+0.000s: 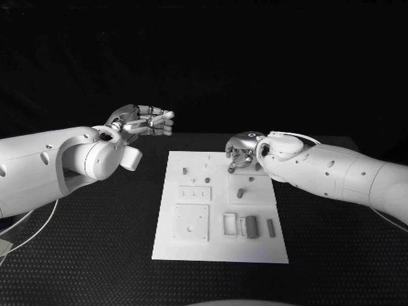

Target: Assemble the parts on the task board

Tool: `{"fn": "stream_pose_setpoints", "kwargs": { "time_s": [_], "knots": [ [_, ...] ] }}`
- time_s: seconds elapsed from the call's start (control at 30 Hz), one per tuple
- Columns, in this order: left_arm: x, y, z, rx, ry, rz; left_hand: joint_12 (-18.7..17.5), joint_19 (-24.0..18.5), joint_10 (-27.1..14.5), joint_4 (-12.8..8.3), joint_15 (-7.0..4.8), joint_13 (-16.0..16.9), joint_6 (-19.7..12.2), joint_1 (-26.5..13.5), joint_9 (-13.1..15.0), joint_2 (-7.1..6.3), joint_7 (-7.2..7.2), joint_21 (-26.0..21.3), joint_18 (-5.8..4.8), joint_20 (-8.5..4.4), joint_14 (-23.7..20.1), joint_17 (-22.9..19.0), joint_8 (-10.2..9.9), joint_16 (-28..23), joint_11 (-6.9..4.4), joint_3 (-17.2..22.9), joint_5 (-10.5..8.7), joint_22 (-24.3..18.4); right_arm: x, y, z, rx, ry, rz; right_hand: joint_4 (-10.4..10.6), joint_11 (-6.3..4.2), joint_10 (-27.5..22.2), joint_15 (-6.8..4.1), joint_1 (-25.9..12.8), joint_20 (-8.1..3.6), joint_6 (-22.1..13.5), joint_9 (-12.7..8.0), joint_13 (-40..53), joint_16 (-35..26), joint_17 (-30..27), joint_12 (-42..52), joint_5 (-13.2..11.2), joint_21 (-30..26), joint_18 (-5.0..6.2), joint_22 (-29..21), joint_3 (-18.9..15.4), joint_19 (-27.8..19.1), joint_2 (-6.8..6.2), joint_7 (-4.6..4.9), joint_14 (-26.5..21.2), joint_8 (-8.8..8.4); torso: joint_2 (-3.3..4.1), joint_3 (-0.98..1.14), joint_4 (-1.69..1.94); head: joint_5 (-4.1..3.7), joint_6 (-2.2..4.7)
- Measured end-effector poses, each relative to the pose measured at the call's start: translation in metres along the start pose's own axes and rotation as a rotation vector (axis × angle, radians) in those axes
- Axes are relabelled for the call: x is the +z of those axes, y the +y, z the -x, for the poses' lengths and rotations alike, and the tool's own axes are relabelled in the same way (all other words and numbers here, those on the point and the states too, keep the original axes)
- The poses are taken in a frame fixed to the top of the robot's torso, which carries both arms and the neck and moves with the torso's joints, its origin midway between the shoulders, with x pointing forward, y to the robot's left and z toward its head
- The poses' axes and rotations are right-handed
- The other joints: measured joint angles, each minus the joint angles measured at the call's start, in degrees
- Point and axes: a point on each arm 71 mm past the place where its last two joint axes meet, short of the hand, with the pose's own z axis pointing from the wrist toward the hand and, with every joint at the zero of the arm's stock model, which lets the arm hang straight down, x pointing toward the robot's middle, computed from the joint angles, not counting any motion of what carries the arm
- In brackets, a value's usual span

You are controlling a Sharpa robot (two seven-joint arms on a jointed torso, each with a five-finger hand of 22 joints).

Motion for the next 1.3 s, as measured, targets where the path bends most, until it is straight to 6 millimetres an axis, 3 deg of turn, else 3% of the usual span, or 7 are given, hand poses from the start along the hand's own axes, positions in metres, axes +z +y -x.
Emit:
{"fn": "stream_pose_setpoints", "kwargs": {
  "time_s": [0.3, 0.4, 0.77, 0.97, 1.3],
  "knots": [
    [-0.001, -0.001, 0.004, 0.002, -0.007, 0.001, -0.4, 0.0, 0.2, -0.2, -0.2, -0.1, 0.0, 0.0, -0.1, 0.0, 0.0, -0.1, -0.26, 0.0, 0.2, 0.0, -0.2, -0.2, 0.22, -0.2, 0.0, -0.1, -0.002, 0.002, -0.002, -0.014, 0.024, 0.001, 0.0, -0.11, 0.1, -0.16, -0.3, -0.21, 0.3, 0.0, -0.2, 0.7, 0.3, -0.7, 0.0, 1.0, -0.02, 0.0, 0.0, -0.2, -0.3, 0.08, 0.2, 0.01, 0.64, -0.04, 0.07, -0.29, 0.03],
    [-0.001, -0.002, 0.005, 0.003, -0.007, 0.0, -0.4, 0.0, 0.2, -0.2, -0.2, -0.1, 0.2, 0.0, -0.1, 0.0, -0.15, -0.1, -0.27, 0.0, 0.2, 0.0, -0.4, -0.3, 0.22, -0.2, -0.23, -0.1, -0.001, 0.001, -0.004, -0.019, 0.03, -0.008, 0.0, -0.05, 0.1, -0.17, -0.5, -0.38, 0.3, 0.0, -0.5, 0.7, 0.3, -1.6, 0.0, 1.2, -0.82, 0.0, 0.3, -0.7, -0.53, 0.07, 0.2, -0.31, 0.82, -0.02, 0.08, -0.37, 0.16],
    [-0.003, -0.008, 0.004, 0.005, 0.002, -0.006, -0.6, 0.2, 0.2, -0.2, -0.2, -0.2, 0.1, 0.0, -0.2, 0.0, -0.15, -0.1, -0.29, 0.21, 0.2, 0.0, -0.4, -0.4, 0.22, -0.2, -0.23, -0.2, 0.001, -0.003, -0.007, -0.036, 0.034, -0.027, 0.1, 0.01, -0.9, 0.04, -0.5, -0.2, 0.1, -0.2, -1.1, 0.9, 0.4, -1.8, 0.0, 1.4, -0.83, 0.0, 0.6, -1.2, -0.98, 0.24, -0.1, -0.78, 1.44, 0.05, 0.35, -0.3, 0.2],
    [-0.003, -0.008, 0.005, 0.01, 0.001, -0.005, -0.6, 0.4, 0.2, -0.2, -0.2, -0.2, 0.2, 0.0, -0.3, 0.0, -0.15, -0.1, -0.35, 0.0, 0.2, 0.0, -0.7, -0.4, 0.22, -0.2, -0.23, -0.2, 0.003, 0.0, -0.011, -0.049, 0.034, -0.023, -0.1, 0.01, -0.9, 0.08, -0.5, -0.19, 0.1, -0.2, -1.1, 1.1, 0.4, -1.8, 0.0, 1.6, -0.83, 0.0, 0.7, -1.2, -0.97, 0.24, -0.1, -0.78, 1.97, 0.05, 0.55, -0.98, 0.59],
    [-0.003, -0.008, 0.006, 0.014, 0.002, -0.003, -0.8, 0.4, 0.1, -0.2, -0.2, -0.3, 0.1, 0.0, -0.3, 0.0, -0.15, -0.3, -0.4, 0.0, 0.2, 0.0, -0.7, -0.7, 0.36, -0.2, -0.23, -0.3, 0.003, 0.002, -0.008, -0.059, 0.022, -0.017, 0.1, 0.05, -0.9, 0.13, -0.5, -0.19, 0.1, -0.2, -1.1, 1.4, 0.6, -1.4, 0.0, 2.3, -0.84, 0.0, 0.9, -1.2, -0.97, 0.22, -0.2, -0.78, 2.64, 0.05, 0.61, -1.07, 0.7]
  ]
}}
